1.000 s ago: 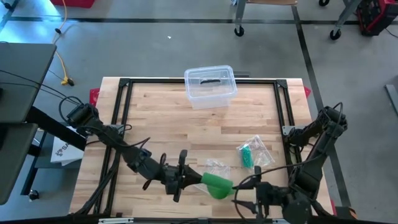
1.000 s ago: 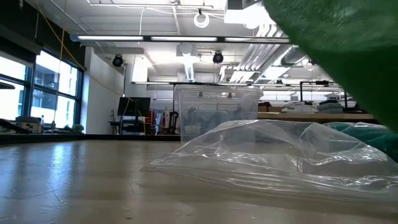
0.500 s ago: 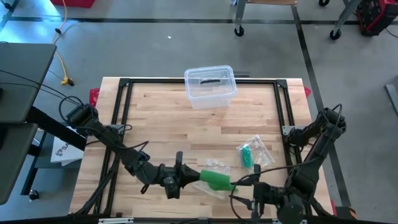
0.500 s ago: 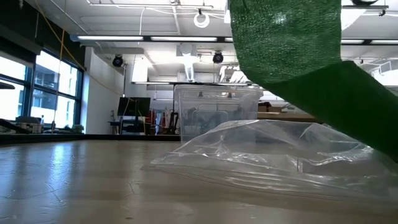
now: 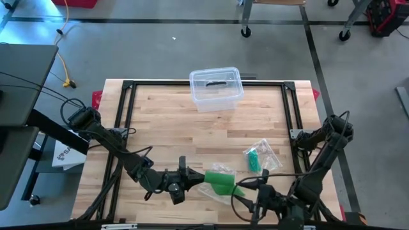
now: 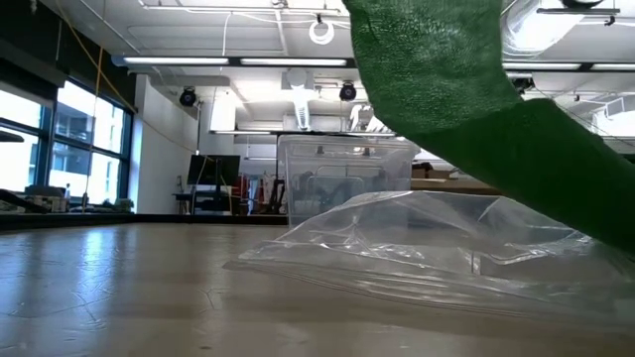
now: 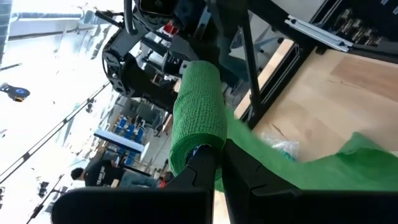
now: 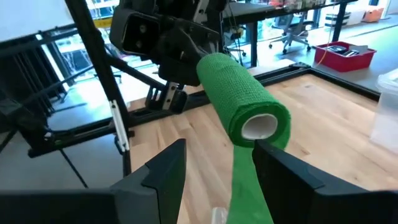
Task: Roll bandage
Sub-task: Roll the green bandage
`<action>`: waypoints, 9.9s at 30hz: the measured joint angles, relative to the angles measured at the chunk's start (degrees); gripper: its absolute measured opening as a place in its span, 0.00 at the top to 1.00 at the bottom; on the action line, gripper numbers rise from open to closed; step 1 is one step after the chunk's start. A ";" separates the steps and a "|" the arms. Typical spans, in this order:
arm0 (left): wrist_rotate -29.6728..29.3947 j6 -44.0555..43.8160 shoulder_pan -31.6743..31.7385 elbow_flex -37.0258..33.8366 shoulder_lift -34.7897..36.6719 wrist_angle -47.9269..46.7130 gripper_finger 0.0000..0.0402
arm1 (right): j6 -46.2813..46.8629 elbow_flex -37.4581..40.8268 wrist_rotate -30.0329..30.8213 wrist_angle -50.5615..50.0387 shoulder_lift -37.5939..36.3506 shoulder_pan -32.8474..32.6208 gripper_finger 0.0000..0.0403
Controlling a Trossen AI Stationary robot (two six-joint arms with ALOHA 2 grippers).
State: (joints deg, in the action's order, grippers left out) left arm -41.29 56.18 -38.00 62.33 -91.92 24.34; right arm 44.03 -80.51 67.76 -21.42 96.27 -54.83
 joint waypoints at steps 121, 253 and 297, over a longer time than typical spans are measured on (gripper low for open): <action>37.57 -51.34 13.37 0.04 5.49 -3.02 0.99 | -52.68 0.02 8.36 16.92 3.95 -0.01 0.74; 9.62 -85.93 -1.03 -13.52 10.60 -28.47 0.51 | -8.49 0.02 -53.57 -18.39 7.34 24.56 0.63; 5.01 -81.21 -2.85 -29.35 -1.64 17.78 0.51 | 24.75 29.73 -46.69 -4.08 -2.17 16.22 0.34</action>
State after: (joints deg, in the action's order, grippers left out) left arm -36.28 -25.03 -40.85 32.97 -93.56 42.12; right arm 68.78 -50.78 21.08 -25.50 94.11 -38.61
